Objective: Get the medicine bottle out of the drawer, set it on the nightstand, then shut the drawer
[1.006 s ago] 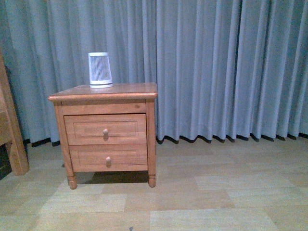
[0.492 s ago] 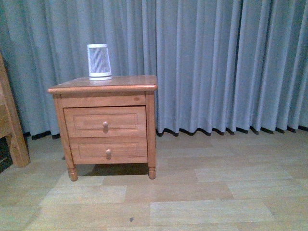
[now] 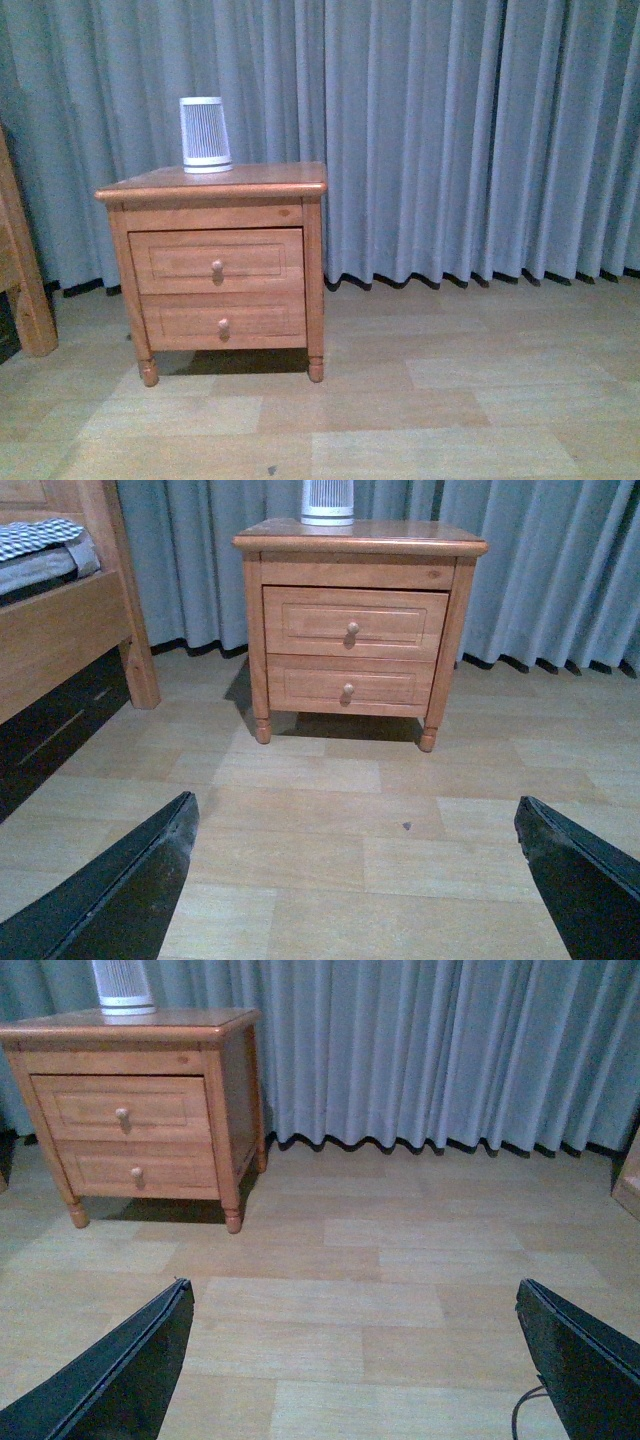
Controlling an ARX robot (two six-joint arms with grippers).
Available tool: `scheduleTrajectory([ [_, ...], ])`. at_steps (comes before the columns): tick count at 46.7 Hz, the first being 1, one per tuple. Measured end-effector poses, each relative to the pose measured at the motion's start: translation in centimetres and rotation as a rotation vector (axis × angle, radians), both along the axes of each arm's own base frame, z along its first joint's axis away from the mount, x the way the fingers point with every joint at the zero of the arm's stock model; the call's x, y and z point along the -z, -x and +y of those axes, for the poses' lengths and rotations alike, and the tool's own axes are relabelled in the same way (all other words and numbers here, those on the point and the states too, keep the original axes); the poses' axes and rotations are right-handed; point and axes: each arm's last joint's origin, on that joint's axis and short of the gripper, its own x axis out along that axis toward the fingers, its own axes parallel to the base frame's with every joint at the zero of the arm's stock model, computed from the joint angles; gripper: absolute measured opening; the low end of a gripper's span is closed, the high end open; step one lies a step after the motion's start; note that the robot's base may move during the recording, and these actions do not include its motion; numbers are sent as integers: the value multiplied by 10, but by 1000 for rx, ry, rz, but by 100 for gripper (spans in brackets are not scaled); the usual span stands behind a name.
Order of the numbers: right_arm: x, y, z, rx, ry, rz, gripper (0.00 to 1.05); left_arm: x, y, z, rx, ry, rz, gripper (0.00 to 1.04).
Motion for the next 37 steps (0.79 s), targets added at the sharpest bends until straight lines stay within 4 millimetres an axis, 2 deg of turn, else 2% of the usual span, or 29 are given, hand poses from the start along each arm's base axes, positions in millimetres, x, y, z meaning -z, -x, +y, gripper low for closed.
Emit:
scheduleTrajectory([
  [37,0,0,0,0,0,0,98,0,0,0,0,0,0,98],
])
